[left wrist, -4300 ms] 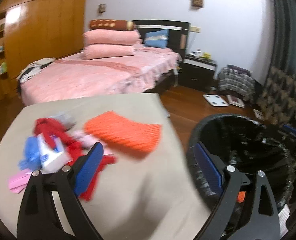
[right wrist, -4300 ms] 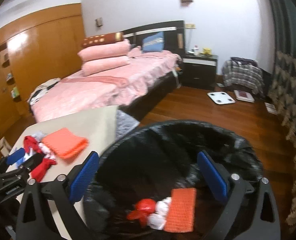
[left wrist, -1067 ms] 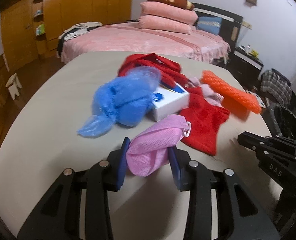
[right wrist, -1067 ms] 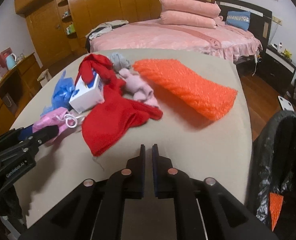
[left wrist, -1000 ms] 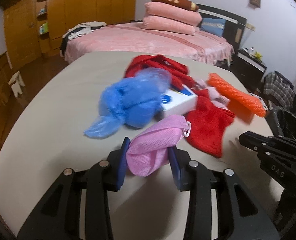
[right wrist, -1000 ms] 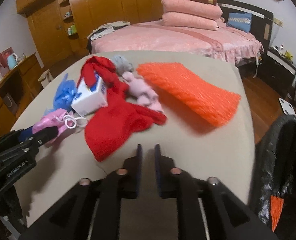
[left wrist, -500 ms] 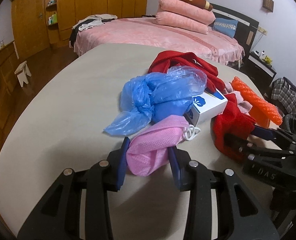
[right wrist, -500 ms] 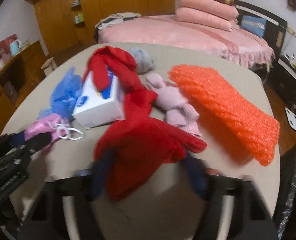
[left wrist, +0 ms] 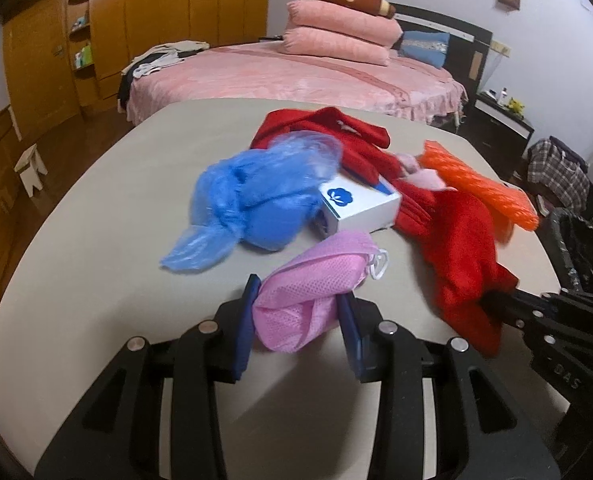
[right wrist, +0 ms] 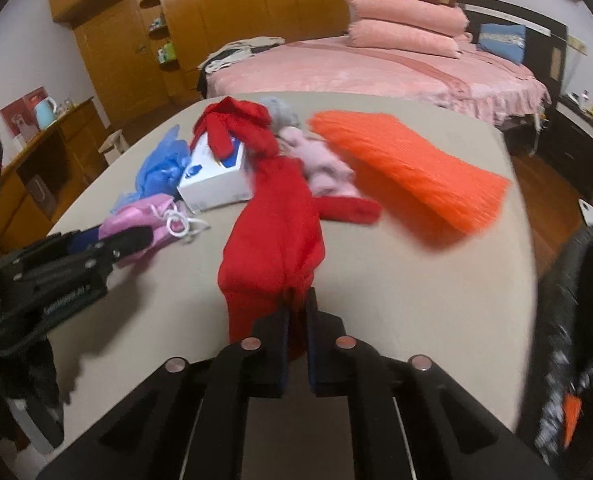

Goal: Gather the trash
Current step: 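Grasp the red glove with the right tool while the left tool holds the pink mask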

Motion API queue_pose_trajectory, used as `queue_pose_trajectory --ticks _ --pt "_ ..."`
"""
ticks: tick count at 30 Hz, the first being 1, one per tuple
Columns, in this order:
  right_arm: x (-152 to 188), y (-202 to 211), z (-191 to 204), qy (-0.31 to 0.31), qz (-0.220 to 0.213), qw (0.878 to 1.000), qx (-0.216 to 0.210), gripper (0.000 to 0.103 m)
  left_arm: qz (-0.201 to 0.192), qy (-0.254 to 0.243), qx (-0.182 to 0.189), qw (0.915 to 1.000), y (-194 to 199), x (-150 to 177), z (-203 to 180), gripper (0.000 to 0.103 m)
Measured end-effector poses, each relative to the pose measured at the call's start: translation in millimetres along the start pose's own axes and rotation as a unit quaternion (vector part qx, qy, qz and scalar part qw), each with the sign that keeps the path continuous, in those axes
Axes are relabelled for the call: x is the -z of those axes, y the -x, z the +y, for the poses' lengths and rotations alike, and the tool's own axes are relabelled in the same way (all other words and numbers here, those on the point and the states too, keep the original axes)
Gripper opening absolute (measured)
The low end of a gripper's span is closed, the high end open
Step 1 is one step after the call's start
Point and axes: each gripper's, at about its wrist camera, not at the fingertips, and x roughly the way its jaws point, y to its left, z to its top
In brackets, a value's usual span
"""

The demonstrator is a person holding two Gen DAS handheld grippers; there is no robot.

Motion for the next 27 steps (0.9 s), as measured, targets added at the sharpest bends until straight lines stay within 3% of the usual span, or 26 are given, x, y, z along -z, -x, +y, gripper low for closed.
queue_pose_trajectory --ticks 4,6,8,16,21,23,24,26,27 --pt "3 6 -7 -0.004 0.003 1.0 0.005 0.013 0.002 -0.005 0.003 1.0 -2 0 -7 0.037" --pt "2 10 -7 -0.002 -0.005 1.0 0.011 0.024 0.001 -0.003 0.003 1.0 -2 0 -7 0.037" --pt "-2 12 -7 -0.001 -0.016 1.0 0.013 0.047 -0.002 0.007 0.002 1.0 -1 0 -4 0.037" --pt "-33 3 2 0.005 -0.039 0.999 0.009 0.07 0.003 0.026 -0.002 0.9997 -5 -3 7 0.037" --pt "-36 -22 8 0.013 -0.016 1.0 0.018 0.067 0.006 0.023 -0.003 0.9997 -5 -2 8 0.037" --pt "-30 -32 8 0.011 0.003 1.0 0.02 0.049 0.007 0.024 -0.002 0.9997 -5 -1 9 0.037" --pt "-28 -33 7 0.008 0.008 1.0 0.019 0.046 0.008 0.024 -0.002 0.9997 -5 -1 9 0.037" --pt "-28 -30 3 -0.001 0.002 1.0 0.012 0.016 0.011 0.022 -0.002 0.9997 -7 0 9 0.037" --pt "-26 -28 0 -0.004 0.004 1.0 0.009 0.014 0.013 0.02 -0.002 0.9997 -8 0 8 0.037"
